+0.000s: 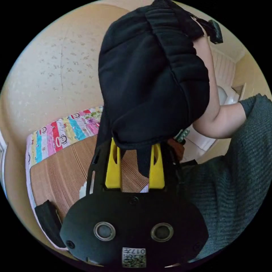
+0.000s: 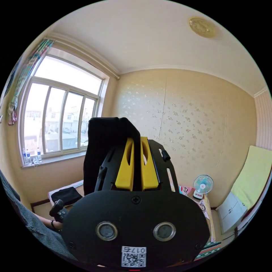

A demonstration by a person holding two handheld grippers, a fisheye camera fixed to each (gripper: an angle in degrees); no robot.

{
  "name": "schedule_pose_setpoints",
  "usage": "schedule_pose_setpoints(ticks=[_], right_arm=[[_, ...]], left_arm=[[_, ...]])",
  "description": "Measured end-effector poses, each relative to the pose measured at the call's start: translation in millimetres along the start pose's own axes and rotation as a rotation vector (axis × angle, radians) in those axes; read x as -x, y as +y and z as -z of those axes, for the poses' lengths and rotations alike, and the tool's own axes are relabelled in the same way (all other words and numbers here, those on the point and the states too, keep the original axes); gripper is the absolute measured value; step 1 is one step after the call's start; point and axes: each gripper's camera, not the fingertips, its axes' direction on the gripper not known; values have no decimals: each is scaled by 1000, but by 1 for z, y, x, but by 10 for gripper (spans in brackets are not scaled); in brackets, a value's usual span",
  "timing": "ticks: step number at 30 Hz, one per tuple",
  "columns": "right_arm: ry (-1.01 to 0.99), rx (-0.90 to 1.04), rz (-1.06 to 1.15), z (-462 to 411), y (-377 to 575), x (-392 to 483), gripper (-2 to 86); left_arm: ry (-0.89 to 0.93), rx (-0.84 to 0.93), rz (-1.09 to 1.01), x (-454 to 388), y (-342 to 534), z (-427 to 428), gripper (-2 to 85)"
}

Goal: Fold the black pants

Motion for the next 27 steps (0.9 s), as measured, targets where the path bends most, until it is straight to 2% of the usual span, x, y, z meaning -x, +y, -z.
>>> schedule_pose_setpoints(ticks=[3, 4, 6, 9, 12, 15, 19, 23, 27], right_arm=[[22, -29, -57, 9, 7, -32, 34], [17, -20, -81, 10, 13, -48, 34], [14, 19, -120, 7, 25, -75, 34], [-16, 84, -217, 0, 62, -125, 33], [-160, 115, -380, -6, 124, -180, 34], [-331, 143, -603, -15, 198, -233, 34], [-280, 20, -816, -5, 251, -288, 32], [-328, -159, -719, -7, 207, -327, 33], [-470, -295, -478, -45, 105, -342, 33]], left_arm=[[-92, -219, 4, 9, -7, 43, 60], [-56, -302, -13, 18, -11, 63, 50], [14, -357, 26, 41, -21, 89, 46], [73, -372, 175, 83, -30, 118, 43], [105, -412, 225, 105, -30, 141, 42], [126, -359, 165, 105, -39, 151, 42], [255, -197, 55, 87, -58, 134, 42], [304, -105, 11, 76, -74, 137, 41], [429, -180, 32, 96, -83, 177, 42]])
